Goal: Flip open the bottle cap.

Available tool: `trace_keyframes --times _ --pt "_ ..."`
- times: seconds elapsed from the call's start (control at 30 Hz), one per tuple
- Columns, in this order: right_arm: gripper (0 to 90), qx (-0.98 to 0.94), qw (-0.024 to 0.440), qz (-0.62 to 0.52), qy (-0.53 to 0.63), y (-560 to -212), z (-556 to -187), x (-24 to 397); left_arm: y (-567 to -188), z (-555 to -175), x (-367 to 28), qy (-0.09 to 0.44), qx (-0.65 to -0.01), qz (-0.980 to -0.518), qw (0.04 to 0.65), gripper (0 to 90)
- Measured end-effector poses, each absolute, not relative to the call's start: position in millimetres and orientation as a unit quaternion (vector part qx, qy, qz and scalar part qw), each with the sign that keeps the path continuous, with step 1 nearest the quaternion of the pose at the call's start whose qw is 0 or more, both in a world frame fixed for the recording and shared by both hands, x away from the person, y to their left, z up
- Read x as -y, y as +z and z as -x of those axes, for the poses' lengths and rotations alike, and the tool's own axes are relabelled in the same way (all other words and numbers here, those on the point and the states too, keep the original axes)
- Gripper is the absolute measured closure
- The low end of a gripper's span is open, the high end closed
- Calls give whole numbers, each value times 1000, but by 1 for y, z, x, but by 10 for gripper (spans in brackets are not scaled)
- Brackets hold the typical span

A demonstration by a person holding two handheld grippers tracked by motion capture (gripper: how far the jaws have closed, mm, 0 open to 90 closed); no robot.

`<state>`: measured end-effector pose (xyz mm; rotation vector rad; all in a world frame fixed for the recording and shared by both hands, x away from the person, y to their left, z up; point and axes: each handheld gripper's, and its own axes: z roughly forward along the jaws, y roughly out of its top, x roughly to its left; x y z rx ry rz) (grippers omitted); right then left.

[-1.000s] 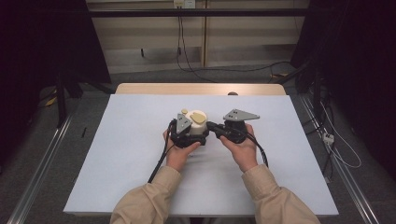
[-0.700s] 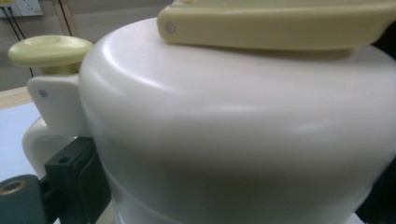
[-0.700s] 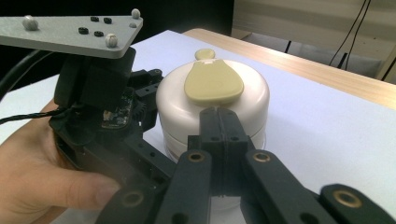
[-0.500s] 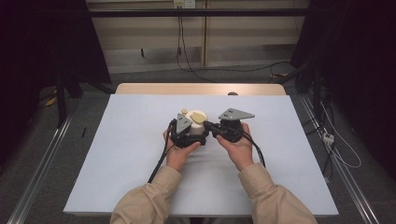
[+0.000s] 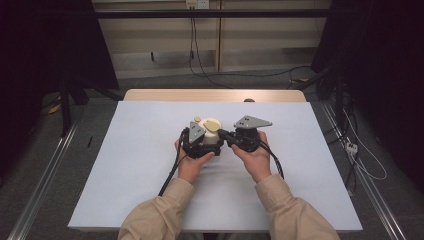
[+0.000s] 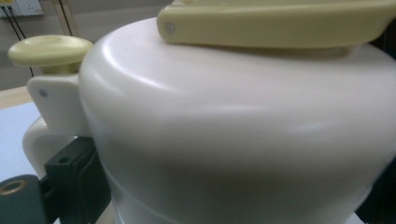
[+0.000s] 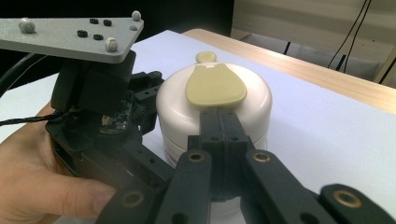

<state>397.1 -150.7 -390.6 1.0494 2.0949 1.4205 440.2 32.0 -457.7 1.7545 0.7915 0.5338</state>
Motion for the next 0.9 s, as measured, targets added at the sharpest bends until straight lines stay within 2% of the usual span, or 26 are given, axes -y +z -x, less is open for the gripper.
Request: trace_keyframes --times 0.9 --pt "900 -749 207 -366 512 -384 -399 147 -458 -440 -31 224 -336 -738 540 52"
